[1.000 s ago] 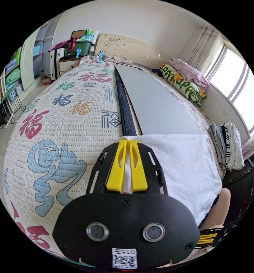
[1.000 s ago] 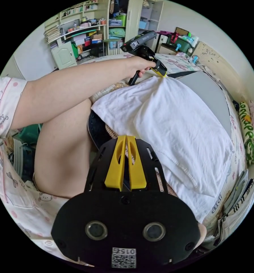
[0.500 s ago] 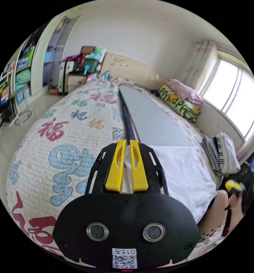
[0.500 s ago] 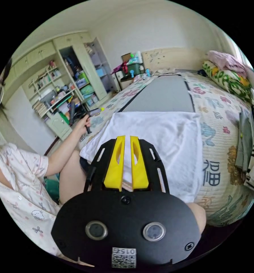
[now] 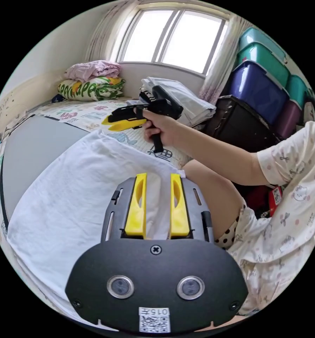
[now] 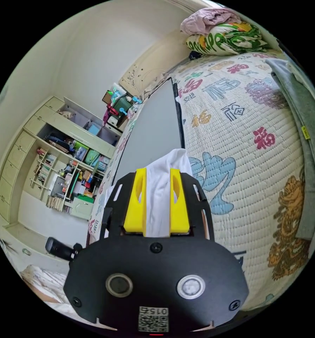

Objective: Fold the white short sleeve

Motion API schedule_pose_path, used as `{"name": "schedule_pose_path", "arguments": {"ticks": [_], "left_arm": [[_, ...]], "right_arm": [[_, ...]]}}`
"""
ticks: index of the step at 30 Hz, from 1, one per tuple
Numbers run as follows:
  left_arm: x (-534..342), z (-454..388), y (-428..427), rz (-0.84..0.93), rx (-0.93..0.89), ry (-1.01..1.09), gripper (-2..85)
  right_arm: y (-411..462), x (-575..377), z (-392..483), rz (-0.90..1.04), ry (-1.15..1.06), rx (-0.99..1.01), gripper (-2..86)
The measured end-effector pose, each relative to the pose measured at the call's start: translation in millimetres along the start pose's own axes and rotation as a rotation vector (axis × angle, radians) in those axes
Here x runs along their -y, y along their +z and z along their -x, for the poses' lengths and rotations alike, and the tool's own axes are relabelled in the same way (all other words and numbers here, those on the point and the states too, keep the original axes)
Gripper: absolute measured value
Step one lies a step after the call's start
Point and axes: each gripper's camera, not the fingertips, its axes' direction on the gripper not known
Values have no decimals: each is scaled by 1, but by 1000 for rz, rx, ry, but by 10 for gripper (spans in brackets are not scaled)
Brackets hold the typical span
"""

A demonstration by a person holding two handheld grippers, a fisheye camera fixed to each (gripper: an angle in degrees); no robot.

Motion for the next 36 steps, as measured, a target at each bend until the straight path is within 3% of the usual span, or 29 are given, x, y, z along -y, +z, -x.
{"name": "schedule_pose_path", "arguments": {"ticks": [4, 9, 18, 21, 24, 31, 36], "left_arm": [[-21, -12, 49, 120, 106, -24, 85], [-50, -19, 58, 137, 197, 14, 39], [-68, -26, 50, 139, 238, 19, 61], [-83, -11, -2, 50, 144, -76, 66], [-122, 16, -82, -62, 206, -242, 69], [-222, 60, -194, -67, 380, -619, 83], [-237, 66, -208, -154, 301, -719, 91]], "right_arm": [[27, 56, 18, 59, 32, -3, 85], [42, 95, 53, 98, -9, -90, 19], [33, 107, 108, 86, -45, -159, 43], [-3, 83, 129, 0, -87, -183, 59], [-46, 50, 160, -74, -191, -123, 62], [-61, -98, 243, 149, -465, -76, 72], [-46, -176, 241, 205, -264, -78, 78]]}}
